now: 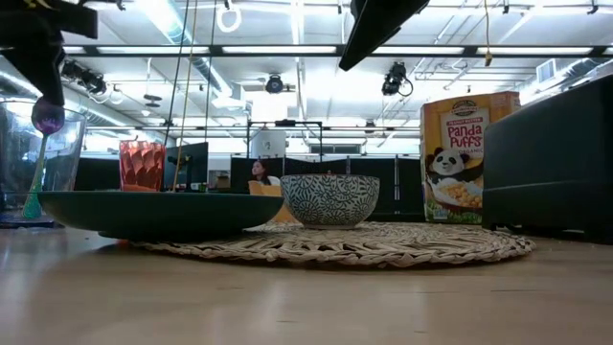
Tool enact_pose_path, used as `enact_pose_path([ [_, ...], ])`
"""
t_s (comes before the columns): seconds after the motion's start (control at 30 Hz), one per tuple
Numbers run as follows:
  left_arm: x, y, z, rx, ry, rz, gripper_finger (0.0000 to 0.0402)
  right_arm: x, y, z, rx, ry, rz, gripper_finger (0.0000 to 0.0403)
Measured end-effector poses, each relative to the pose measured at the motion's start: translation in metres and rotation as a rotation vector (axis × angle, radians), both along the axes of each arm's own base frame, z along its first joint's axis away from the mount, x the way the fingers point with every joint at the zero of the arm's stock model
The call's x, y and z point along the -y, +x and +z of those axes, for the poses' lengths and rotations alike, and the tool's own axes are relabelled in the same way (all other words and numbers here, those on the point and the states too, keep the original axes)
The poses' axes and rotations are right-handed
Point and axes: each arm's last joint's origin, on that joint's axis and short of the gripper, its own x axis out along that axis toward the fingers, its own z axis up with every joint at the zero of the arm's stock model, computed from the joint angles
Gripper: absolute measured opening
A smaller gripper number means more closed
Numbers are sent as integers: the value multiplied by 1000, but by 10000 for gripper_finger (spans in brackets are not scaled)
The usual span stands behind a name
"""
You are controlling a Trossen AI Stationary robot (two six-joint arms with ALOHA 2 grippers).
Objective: Arrange a breakfast setting
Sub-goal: Put the blue spoon on the right side of the brown table mat
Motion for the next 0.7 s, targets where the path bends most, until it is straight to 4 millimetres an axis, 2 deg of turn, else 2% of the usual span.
enact_pose_path([
  [0.2, 1, 0, -14, -71, -13, -22, 119, 4, 2, 0, 4, 6, -20, 205],
  [0.37, 1, 1, -16, -63, -14, -22, 106, 10, 4, 1, 15, 9, -36, 204],
  [0.5, 2, 3, -15, -39, -19, -22, 81, 14, 6, 1, 16, 10, -47, 204],
  [0.7, 2, 4, -15, -47, -11, -45, 20, 16, 6, 1, 15, 15, -49, 204],
])
